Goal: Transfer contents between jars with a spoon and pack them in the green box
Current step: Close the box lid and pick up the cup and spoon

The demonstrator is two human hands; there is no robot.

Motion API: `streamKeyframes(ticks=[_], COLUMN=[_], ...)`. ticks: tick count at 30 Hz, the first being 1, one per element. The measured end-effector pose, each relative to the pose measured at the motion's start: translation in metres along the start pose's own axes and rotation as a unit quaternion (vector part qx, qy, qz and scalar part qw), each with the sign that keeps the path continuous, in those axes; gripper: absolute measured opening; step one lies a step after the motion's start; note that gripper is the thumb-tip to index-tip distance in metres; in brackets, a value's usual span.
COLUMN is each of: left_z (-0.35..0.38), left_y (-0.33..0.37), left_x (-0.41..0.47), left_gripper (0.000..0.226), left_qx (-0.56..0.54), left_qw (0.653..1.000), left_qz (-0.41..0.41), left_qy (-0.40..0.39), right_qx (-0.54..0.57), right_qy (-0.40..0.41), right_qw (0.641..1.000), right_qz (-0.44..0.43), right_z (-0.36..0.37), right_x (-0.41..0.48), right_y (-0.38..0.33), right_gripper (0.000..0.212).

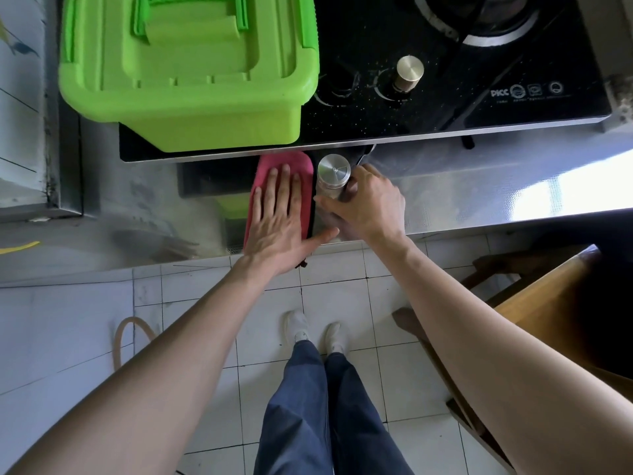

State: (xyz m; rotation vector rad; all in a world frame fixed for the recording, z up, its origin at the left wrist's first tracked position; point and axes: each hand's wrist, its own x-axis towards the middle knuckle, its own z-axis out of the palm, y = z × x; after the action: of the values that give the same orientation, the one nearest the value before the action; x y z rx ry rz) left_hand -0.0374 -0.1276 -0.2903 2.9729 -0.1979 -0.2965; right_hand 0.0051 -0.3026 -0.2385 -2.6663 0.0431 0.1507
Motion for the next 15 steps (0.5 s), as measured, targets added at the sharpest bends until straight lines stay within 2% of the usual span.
streamKeyframes(ticks=[7,15], left_z=[0.002,0.005], left_y=[0.02,0.081], left_x=[-0.003,-0.004], left_gripper=[0.129,0.121], left_qx=[0.006,0.001], left_qw=[1.0,0.989], left_qz=[0.007,0.144], left_qy=[-0.001,-0.029], right_qx=[0.018,0.026], right_qy=[0.041,0.098], right_qw=[0.999,0.991], right_qz=[0.017,0.088], right_z=[-0.002,-0.03], right_x=[-0.008,-0.052], right_y=[0.007,0.059], right_gripper=[0.048,0.044])
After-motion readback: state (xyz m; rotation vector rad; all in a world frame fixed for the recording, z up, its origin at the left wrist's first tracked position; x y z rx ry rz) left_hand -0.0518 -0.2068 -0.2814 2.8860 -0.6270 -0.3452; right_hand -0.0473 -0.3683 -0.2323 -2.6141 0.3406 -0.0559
